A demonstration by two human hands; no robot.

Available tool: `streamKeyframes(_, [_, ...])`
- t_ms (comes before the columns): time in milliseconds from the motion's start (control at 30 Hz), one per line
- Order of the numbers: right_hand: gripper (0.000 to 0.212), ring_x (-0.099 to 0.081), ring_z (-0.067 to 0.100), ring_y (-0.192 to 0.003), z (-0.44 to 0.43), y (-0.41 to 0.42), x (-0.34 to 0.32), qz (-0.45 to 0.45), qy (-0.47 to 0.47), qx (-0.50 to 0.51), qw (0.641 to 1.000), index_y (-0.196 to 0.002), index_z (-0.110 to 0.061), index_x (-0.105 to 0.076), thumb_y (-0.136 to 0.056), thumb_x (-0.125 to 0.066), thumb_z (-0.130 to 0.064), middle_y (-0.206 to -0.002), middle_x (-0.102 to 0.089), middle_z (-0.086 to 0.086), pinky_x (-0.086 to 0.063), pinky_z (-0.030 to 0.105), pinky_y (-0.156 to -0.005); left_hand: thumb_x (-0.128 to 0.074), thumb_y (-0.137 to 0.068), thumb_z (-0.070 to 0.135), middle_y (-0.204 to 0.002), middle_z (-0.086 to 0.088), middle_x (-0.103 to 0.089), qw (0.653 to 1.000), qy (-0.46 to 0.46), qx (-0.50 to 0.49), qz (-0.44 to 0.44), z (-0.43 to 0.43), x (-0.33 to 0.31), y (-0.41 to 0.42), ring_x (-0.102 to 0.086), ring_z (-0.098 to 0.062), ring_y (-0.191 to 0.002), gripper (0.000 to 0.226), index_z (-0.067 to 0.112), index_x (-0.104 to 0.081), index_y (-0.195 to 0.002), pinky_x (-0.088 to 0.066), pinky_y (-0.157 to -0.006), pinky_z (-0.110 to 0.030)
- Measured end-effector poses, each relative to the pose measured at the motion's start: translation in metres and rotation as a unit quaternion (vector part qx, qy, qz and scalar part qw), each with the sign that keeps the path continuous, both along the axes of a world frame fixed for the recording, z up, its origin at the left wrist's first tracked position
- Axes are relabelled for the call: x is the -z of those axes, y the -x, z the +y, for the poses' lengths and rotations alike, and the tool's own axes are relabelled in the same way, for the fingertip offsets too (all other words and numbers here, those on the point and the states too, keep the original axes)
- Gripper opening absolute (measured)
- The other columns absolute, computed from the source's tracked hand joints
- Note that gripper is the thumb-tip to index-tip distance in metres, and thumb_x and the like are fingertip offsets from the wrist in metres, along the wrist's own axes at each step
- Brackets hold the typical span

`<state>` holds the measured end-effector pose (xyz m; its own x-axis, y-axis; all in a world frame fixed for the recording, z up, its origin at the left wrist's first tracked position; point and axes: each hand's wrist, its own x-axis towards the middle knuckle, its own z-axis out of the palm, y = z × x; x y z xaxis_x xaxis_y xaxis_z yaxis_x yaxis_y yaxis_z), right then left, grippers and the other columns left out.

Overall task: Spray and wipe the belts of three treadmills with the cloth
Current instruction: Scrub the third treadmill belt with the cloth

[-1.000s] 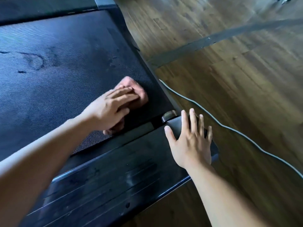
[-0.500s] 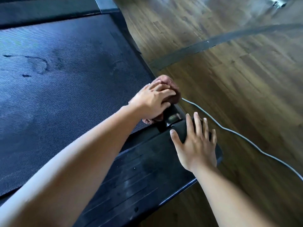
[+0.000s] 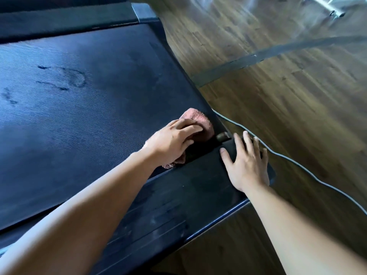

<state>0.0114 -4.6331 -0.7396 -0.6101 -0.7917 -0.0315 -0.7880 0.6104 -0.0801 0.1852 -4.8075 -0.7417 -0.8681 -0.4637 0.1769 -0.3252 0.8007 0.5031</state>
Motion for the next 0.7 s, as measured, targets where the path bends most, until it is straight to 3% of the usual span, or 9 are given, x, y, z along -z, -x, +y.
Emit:
streamKeyframes(167, [0.046, -0.056, 0.038, -0.119, 0.000, -0.009, -0.005, 0.052, 0.091, -0.102, 0.989, -0.123, -0.012, -0.062, -0.097, -0.036, -0.039, -0.131, -0.059, 0.015, -0.046, 0.051, -0.100, -0.063, -0.095, 0.023, -0.143, 0.006, -0.048, 0.999, 0.016, -0.043, 0.023, 0.004, -0.011, -0.056, -0.051, -0.025, -0.127, 0.044, 0.029, -0.053, -0.138, -0.048, -0.103, -0.045])
streamKeyframes(333, [0.030, -0.062, 0.037, -0.096, -0.012, -0.044, -0.025, 0.031, 0.078, -0.121, 0.989, -0.118, -0.016, -0.063, -0.090, -0.058, -0.026, -0.113, -0.064, 0.008, -0.049, 0.046, -0.084, -0.061, -0.096, 0.024, -0.143, 0.005, -0.049, 0.995, 0.025, -0.092, 0.010, 0.004, -0.024, -0.120, -0.051, -0.027, -0.127, 0.043, 0.029, -0.053, -0.138, -0.046, -0.103, -0.048])
streamKeyframes(700, [0.025, -0.057, 0.031, -0.102, -0.063, -0.167, -0.068, -0.037, 0.088, -0.236, 0.967, -0.115, -0.019, -0.061, -0.092, -0.057, -0.028, -0.110, -0.061, 0.003, -0.045, 0.042, -0.085, -0.069, -0.091, 0.015, -0.141, 0.001, -0.054, 0.970, 0.051, -0.238, 0.014, 0.010, -0.075, -0.253, -0.054, -0.029, -0.123, 0.047, 0.025, -0.059, -0.136, -0.043, -0.108, -0.044])
